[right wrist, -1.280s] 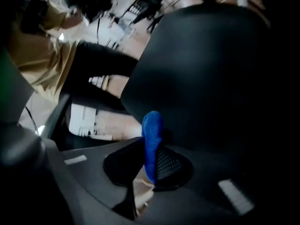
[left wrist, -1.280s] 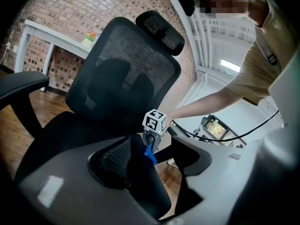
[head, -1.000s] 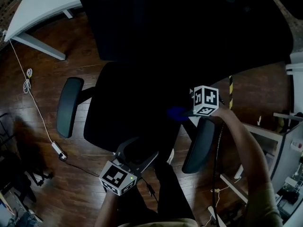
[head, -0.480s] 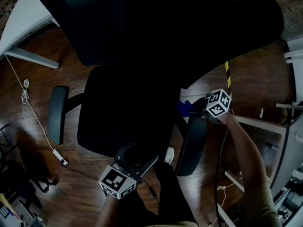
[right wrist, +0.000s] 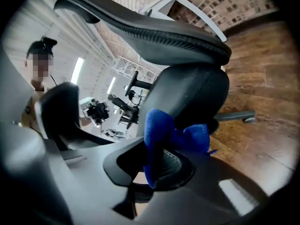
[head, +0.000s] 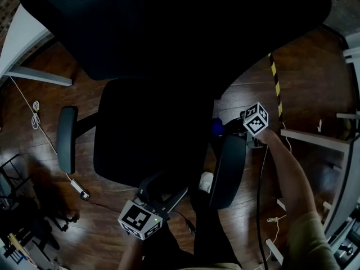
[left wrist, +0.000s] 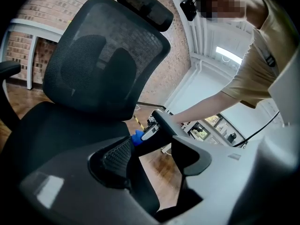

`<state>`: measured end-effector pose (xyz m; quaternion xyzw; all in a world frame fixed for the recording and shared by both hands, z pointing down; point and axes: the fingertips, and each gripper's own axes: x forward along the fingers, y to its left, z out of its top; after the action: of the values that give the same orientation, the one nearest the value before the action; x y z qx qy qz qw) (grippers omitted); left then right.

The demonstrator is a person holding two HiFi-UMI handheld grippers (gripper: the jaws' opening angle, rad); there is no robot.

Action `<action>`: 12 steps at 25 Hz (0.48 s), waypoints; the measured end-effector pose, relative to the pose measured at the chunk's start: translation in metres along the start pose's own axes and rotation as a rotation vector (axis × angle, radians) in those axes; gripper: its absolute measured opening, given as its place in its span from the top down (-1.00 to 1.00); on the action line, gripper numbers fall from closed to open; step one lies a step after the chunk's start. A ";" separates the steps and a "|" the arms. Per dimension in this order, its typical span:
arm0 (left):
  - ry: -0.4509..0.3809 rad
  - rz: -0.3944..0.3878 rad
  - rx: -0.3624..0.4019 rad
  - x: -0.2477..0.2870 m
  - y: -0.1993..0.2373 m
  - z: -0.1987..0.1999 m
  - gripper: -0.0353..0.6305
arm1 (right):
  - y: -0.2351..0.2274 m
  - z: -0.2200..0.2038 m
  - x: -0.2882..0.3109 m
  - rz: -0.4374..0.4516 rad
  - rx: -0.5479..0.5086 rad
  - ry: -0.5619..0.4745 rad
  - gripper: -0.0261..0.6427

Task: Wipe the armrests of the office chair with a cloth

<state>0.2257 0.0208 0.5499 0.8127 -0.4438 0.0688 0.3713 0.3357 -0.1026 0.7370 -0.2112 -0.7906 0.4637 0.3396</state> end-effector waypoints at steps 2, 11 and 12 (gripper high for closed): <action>-0.003 -0.006 0.005 0.005 -0.006 0.004 0.13 | 0.024 0.005 -0.009 0.129 0.039 -0.030 0.83; 0.010 -0.013 0.018 0.012 -0.010 0.003 0.13 | 0.098 0.014 -0.038 0.598 0.225 -0.268 0.83; 0.012 -0.011 0.017 0.012 -0.009 0.002 0.13 | 0.104 0.012 -0.041 0.640 0.228 -0.284 0.83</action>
<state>0.2395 0.0142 0.5491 0.8178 -0.4366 0.0754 0.3674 0.3568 -0.0866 0.6275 -0.3423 -0.6671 0.6562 0.0854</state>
